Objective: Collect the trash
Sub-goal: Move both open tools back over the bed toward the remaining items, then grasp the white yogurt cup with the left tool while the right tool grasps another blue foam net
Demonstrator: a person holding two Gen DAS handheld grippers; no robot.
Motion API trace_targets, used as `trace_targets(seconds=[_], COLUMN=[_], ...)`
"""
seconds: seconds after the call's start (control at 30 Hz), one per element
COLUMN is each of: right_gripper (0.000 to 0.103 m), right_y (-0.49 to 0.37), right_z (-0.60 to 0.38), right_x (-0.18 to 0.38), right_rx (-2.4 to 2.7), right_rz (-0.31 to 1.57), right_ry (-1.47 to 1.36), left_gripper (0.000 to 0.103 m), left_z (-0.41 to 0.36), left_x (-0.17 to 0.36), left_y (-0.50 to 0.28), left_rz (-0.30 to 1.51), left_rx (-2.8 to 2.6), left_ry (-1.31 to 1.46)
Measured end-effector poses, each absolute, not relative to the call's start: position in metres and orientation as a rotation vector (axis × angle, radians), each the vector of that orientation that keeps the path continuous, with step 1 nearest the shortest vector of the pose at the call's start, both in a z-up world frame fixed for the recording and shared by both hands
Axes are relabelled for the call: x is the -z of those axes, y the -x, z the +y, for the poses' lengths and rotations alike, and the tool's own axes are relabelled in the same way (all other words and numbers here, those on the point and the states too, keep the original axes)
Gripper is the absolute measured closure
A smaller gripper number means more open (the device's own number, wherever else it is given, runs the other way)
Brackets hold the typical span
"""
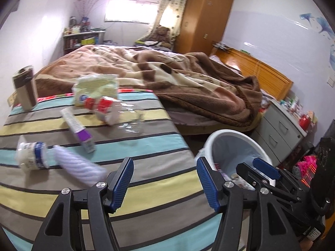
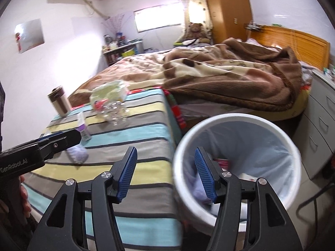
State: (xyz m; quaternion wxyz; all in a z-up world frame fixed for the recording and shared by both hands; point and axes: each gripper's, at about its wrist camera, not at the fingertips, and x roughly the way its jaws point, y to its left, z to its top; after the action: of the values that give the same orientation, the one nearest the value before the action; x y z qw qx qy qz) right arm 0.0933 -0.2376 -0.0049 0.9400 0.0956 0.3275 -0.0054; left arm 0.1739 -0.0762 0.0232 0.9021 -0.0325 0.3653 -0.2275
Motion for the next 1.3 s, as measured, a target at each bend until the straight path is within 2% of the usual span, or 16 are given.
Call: trace_targets(seconds=[0.73,0.9,1.3], right_gripper=[0.04,0.035,0.034], right_y=[-0.145,-0.158,-0.187], right_z=[-0.138,-0.115,-0.076], right_x=[0.021,0.027,0.052], right_rx=[-0.299,-0.338,-0.37], right_rz=[0.782,0.801,0.895], right_ry=[-0.085,-0.029,0.089], left_gripper=[0.039,0.039,0.039], left_z=[0.08,0.104,0.134], left_x=[-0.007,0.0,0.025], left_y=[-0.211,-0.223,-0.255], left_rz=[0.771,0.781,0.838], left_rx=[0.185,0.134,0.116], left_ry=[0.216,0.216,0.24])
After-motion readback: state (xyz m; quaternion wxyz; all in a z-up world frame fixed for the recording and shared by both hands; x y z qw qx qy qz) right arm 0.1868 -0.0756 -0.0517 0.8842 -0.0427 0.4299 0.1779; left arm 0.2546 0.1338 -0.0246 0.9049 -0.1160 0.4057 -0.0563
